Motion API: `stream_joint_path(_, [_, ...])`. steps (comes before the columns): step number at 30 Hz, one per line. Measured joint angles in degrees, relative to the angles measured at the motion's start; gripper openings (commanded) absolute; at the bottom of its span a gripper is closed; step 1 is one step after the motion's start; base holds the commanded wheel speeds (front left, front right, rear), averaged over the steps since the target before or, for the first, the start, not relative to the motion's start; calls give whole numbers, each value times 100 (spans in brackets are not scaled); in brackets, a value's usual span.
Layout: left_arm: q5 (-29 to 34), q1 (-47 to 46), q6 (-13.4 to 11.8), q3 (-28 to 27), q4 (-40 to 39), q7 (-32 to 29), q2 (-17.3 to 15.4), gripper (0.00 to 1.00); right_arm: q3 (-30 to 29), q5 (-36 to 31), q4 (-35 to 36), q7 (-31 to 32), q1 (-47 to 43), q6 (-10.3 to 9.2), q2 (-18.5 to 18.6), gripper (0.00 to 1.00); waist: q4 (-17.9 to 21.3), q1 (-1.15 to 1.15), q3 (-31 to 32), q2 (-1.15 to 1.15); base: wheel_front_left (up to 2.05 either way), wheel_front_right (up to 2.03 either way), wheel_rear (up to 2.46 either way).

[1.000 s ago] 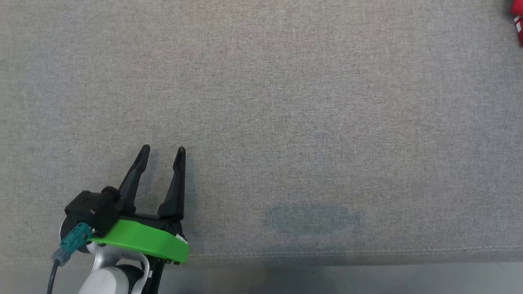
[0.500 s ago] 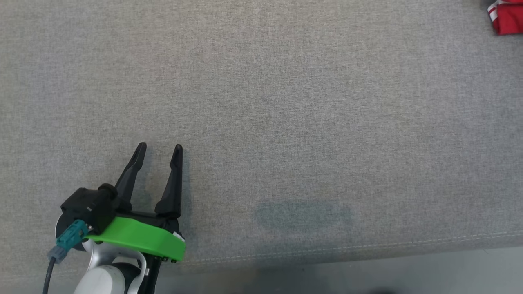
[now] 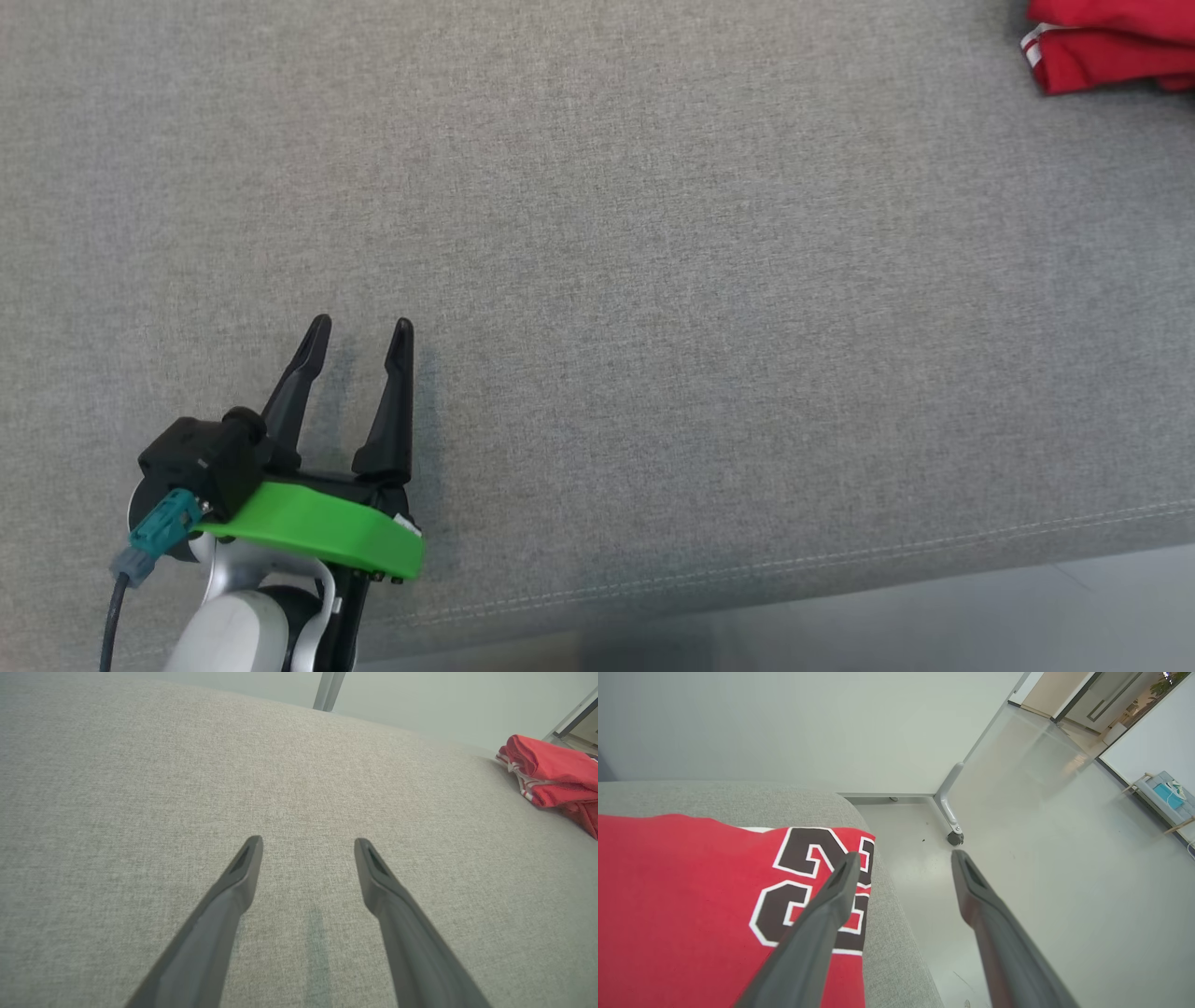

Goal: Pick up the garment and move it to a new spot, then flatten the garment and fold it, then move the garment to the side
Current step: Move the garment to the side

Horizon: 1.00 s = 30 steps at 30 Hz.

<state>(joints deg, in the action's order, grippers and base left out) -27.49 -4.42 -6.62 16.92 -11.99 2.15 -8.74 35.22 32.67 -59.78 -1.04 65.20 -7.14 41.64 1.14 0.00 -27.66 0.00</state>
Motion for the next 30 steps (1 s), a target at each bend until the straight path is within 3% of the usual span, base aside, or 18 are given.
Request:
stream_joint_path(6, [-40, -194, 12, 34, 223, 108, 120, 100, -21, 8, 203, -459, 74, 9, -266, 100, 120, 0, 363, 0, 0, 0, 0])
stream_joint_path(13, [-133, -382, 64, 34, 493, 312, 297, 100, -170, 410, 504, -904, 8, 282, -982, 100, 240, 0, 883, 0, 0, 0, 0])
stream_joint_path(20, [-241, -382, 62, -146, 950, 520, 396, 100, -154, 682, 638, -1210, -838, 512, -1641, 100, 330, 0, 1440, 0, 0, 0, 0])
stream_joint_path(30, [60, -71, -2, -307, 1463, 666, 399, 100, -157, 868, 1105, -1314, -1963, 604, -2181, 100, 377, 0, 2196, 0, 0, 0, 0])
